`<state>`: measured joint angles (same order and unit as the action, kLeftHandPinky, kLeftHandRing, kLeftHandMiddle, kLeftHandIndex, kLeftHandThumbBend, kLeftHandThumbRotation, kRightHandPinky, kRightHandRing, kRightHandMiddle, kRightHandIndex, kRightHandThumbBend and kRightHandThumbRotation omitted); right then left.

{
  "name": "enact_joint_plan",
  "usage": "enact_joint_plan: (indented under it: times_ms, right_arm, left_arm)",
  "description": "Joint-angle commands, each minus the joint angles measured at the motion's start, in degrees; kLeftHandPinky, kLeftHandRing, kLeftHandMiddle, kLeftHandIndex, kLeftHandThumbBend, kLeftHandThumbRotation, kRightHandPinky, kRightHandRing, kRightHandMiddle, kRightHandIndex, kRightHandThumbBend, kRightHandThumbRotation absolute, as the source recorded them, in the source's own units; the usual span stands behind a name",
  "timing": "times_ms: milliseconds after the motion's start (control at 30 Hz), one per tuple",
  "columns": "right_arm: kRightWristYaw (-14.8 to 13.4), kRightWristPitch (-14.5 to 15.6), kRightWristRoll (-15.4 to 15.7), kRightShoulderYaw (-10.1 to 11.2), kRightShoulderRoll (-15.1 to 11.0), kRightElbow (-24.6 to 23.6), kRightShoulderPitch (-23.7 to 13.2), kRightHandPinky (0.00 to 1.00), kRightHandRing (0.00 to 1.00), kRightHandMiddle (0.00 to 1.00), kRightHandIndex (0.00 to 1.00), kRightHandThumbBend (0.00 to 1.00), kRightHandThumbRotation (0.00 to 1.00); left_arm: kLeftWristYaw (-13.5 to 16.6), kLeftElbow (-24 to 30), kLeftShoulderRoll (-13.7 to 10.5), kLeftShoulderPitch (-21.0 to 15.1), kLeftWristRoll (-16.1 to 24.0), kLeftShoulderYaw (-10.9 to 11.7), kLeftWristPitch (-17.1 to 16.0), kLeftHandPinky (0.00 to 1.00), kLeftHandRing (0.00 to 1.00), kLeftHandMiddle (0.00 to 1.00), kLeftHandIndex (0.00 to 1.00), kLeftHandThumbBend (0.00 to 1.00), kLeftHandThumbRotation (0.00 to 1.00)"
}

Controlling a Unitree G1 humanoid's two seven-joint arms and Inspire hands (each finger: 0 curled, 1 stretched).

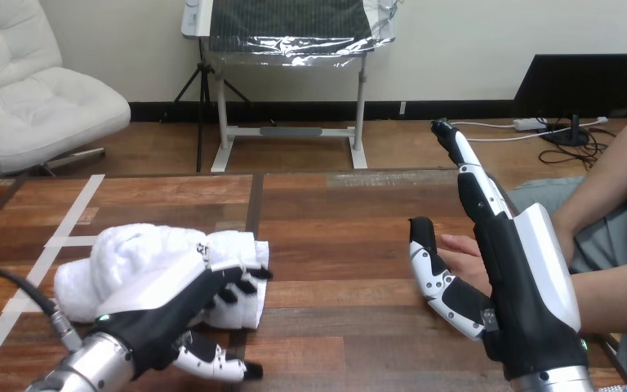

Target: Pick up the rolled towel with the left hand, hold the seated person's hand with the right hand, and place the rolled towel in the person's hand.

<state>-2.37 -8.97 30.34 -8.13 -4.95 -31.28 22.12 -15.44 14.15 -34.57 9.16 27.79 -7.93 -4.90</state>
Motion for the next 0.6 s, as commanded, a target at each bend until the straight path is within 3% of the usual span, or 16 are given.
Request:
enact_joint_plan:
  times_ms: [0,167,233,367,567]
  right_arm:
    - [0.07,0.08,0.18,0.25,-0.07,-2.49,-3.48,1.00,0.97,0.98,0.98,0.01,0.00]
    - [-0.05,0.09,0.33,0.17,0.00,-2.45,-3.48,1.00,0.97,0.98,0.98,0.01,0.00]
    - [-0.10,0.05,0.49,0.16,-0.03,-2.44,-3.49,1.00,0.97,0.98,0.98,0.01,0.00]
    - [-0.06,-0.06,0.31,0.15,-0.07,-2.28,-3.48,1.00,0.97,0.98,0.98,0.00,0.00]
    - [-0.10,-0.34,0.12,0.18,-0.16,-2.07,-3.60,1.00,0.97,0.98,0.98,0.00,0.00]
  left_arm:
    - [9.26,-3.28,1.19,-1.47,2.36,3.19,-6.28,0.71,0.79,0.82,0.83,0.76,0.07]
    - [17.83,-6.54,2.11,-1.62,5.58,3.25,-10.56,0.76,0.84,0.87,0.86,0.78,0.07]
    - [19.63,-7.32,2.23,-1.72,6.17,3.19,-11.47,0.79,0.86,0.89,0.87,0.78,0.07]
    - [28.82,-9.86,2.56,-2.45,13.28,2.54,-11.76,0.84,0.91,0.93,0.90,0.79,0.11]
    - [35.21,-11.99,2.99,-3.16,17.33,2.00,-11.76,0.88,0.94,0.95,0.93,0.79,0.17]
